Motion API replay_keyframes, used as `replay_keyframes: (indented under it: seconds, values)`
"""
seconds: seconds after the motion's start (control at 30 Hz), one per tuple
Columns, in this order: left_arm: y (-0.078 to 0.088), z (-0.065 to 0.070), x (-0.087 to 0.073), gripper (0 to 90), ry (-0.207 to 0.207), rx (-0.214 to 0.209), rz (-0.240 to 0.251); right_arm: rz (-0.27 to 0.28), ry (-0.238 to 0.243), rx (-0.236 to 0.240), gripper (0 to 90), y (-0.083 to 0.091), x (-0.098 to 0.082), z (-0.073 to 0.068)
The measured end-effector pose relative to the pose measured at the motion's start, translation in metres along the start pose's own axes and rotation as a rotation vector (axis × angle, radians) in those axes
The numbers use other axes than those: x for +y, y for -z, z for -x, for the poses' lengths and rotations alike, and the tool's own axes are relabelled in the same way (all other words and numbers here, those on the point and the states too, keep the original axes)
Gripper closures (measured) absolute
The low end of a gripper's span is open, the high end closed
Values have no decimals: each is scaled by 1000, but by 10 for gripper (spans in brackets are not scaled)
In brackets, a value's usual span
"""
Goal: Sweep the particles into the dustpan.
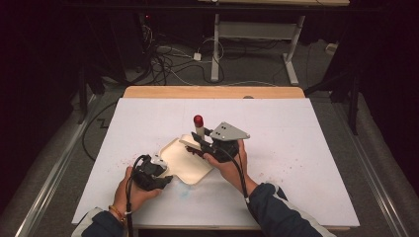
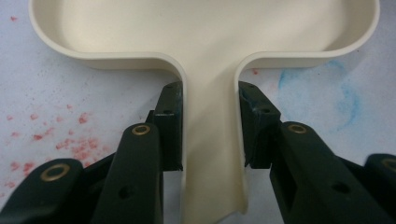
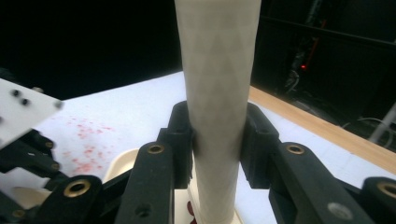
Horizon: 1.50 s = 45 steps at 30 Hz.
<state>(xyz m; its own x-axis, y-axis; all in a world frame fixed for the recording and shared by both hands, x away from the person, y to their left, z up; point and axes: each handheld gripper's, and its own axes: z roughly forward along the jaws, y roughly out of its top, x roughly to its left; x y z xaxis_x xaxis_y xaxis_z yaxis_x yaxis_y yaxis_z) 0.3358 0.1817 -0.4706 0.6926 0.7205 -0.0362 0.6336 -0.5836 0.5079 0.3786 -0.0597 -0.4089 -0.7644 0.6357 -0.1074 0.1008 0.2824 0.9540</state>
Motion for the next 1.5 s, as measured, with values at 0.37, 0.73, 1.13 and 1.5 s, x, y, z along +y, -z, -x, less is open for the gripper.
replay_keyframes:
  seconds: [0.37, 0.73, 1.13, 1.5]
  values:
    - [0, 1, 1, 637, 2, 3, -3, 18, 7, 62, 706, 1, 6, -14]
    - [1, 1, 0, 637, -5, -4, -2, 59, 11, 26, 706, 11, 18, -1]
    - [4, 1, -3, 638, -23, -1, -17, 43, -40, -58, 706, 58, 9, 34]
    - [4, 5, -6, 638, -17, 6, -17, -84, 29, -52, 705, 102, -2, 42]
